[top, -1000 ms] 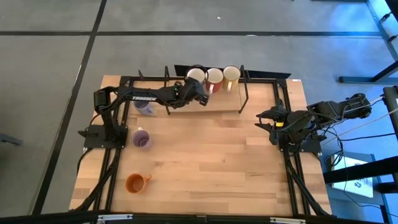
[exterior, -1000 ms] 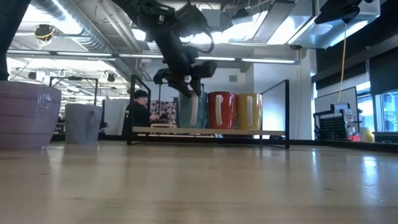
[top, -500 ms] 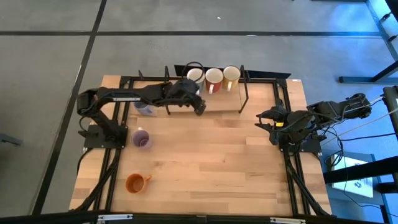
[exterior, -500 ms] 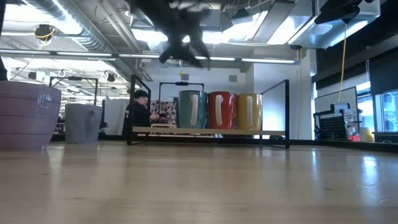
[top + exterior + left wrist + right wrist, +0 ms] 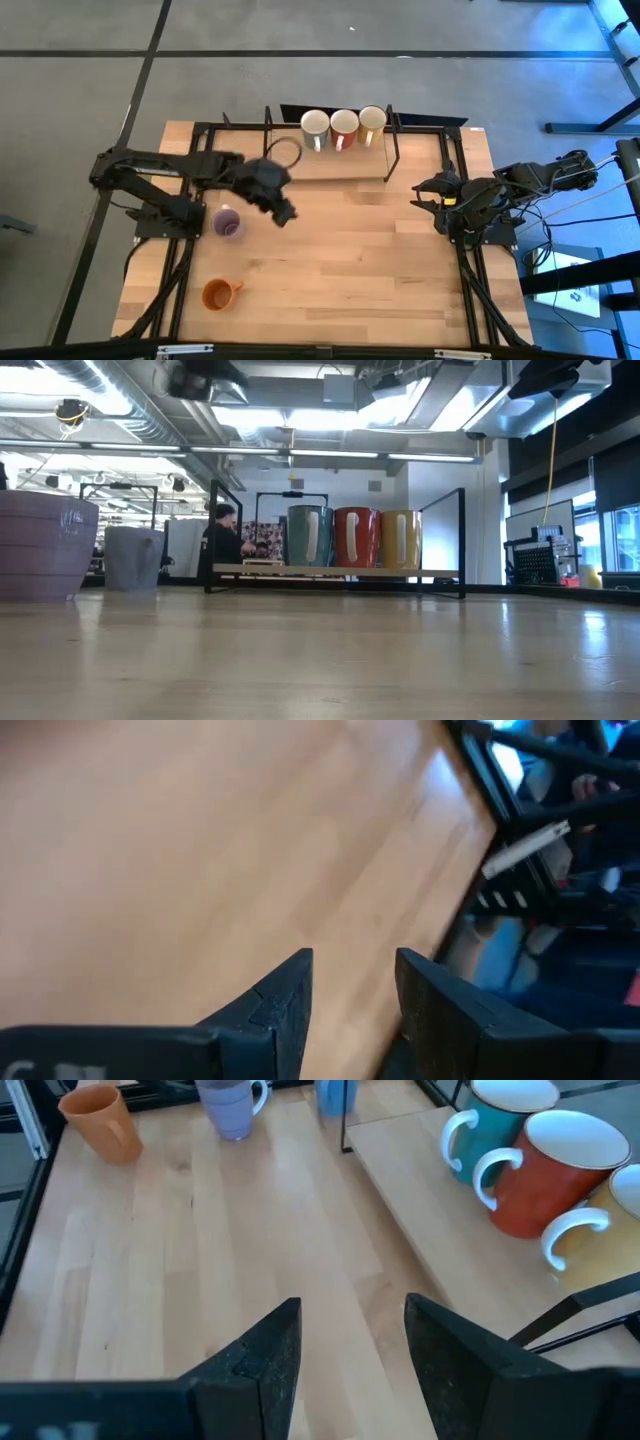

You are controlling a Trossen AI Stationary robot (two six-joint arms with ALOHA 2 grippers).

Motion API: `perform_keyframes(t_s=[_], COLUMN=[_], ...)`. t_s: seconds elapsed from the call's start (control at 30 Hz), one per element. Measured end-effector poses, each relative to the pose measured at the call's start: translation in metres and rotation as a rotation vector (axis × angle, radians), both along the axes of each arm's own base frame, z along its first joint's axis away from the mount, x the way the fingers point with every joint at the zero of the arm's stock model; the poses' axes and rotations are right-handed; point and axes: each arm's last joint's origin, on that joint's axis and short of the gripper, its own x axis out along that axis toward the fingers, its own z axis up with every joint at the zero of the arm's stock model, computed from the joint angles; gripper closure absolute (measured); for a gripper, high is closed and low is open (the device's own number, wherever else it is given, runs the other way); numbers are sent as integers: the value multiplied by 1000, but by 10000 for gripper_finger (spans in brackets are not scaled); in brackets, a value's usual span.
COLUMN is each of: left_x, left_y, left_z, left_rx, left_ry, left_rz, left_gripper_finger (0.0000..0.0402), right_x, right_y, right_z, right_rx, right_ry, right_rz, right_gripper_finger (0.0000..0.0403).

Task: Place coffee mugs
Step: Put the purple mug on the shelf

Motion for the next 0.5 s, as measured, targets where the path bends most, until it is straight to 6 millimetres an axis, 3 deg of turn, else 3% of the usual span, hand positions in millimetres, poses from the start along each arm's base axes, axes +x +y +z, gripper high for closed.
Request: perform_keyframes(t_s=[0.17, 0.5], left_x=[-13, -43], left_y=[-27, -17], left_z=[-4, -22], left_rx=[-111, -82], left_ry=[127, 494], left_rz=[60, 292], left_gripper_finger=[261, 225], right_x=[0, -1], right_y=[0, 0], right_z=[0, -2], right_rx=[1, -11], right_ry=[7, 25], right_rz=[8, 12], right_gripper_finger=[237, 237])
